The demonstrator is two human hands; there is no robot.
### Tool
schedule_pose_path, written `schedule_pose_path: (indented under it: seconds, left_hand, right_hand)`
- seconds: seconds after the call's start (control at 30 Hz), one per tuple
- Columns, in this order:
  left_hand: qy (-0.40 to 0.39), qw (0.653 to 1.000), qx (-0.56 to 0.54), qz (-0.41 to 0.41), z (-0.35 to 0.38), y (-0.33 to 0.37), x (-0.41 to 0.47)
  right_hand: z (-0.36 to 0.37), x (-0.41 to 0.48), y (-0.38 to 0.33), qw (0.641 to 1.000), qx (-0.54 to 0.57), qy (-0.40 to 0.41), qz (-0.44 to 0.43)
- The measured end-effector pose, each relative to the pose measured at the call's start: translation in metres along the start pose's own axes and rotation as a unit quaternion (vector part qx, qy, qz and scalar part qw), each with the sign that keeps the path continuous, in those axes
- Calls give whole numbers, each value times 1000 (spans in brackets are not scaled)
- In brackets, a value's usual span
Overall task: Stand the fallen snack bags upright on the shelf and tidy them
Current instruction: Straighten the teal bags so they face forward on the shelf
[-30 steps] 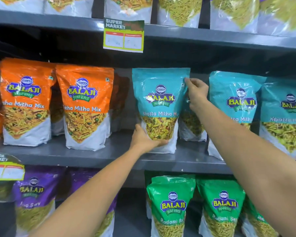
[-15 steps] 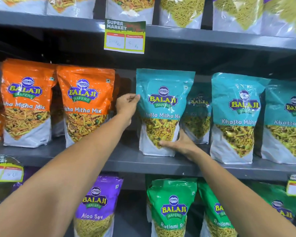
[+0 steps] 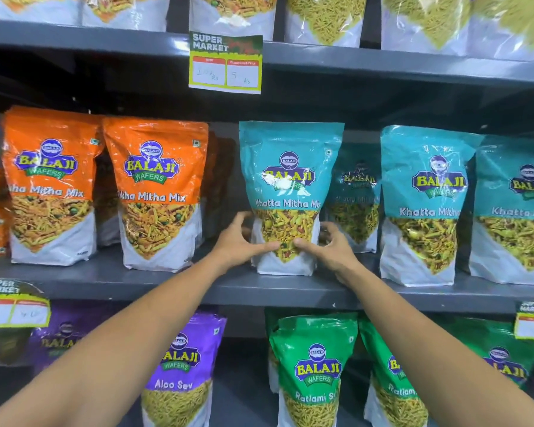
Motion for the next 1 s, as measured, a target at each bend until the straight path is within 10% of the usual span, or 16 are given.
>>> schedule_pose_path:
  seconds: [0.53,0.87,1.0]
  left_hand:
    - [44,994,88,-44,-16,-5,-14]
    - [147,912,378,62,65,56,-47]
    - [53,967,191,161,141,99,-32]
  right_hand:
    - [9,-2,-10,986,-145,-51,67]
    - [-77,-102,-19,759,-579,204,-216]
    - [-139,-122,-11,803,-404,381,-218]
Point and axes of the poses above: each hand's wrist, its own x-axis towards the middle knuckle, its own z-axis out of the palm, y = z × x, the point moved 4 cm from there along x, towards the middle knuckle, and after that the axes turned 10 degrees about -y, right-handed, at the moved point
